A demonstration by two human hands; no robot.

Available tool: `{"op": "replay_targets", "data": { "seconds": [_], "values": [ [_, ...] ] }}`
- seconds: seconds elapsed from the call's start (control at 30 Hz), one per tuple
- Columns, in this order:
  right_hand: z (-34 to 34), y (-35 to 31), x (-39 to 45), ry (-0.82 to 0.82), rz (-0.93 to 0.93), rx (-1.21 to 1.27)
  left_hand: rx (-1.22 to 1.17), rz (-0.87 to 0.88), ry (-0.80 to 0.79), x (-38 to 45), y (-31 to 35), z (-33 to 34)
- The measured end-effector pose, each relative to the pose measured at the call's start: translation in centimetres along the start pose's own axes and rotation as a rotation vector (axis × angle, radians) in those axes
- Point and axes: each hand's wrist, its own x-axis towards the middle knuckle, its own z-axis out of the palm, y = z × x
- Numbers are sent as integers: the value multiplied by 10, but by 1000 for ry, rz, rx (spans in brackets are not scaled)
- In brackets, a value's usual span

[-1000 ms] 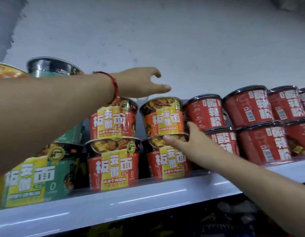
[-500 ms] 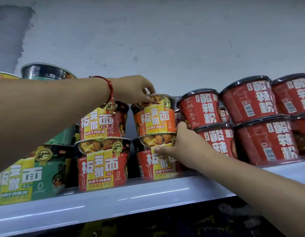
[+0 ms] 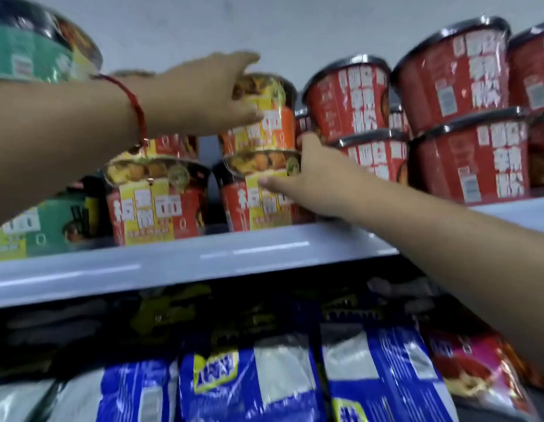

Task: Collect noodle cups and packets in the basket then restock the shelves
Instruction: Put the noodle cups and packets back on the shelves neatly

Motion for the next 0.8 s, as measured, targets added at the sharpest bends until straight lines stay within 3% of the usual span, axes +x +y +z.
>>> {"op": "replay_targets", "data": {
  "seconds": [0.13, 0.23, 0.3, 0.37, 0.47, 0.6, 0.8],
  "values": [
    [-25, 0, -62, 193, -220, 88, -228, 24, 172, -105, 40, 17],
    [-28, 23, -134, 412, -372, 167, -480, 49, 149, -195, 66, 25],
    [-6, 58, -174, 379, -213, 221, -603, 38, -63, -239, 83, 42],
    [22, 100, -200, 259, 95, 192, -647, 6, -313, -272, 104, 69],
    [52, 140, -225, 79, 550, 116, -740, -58, -426, -304, 129, 118],
    [67, 144, -236, -7, 601, 219, -681, -64, -455, -315, 149, 144],
    [45, 143, -207, -218, 825, 413, -639, -129, -473, -312, 162, 145]
  ]
}}
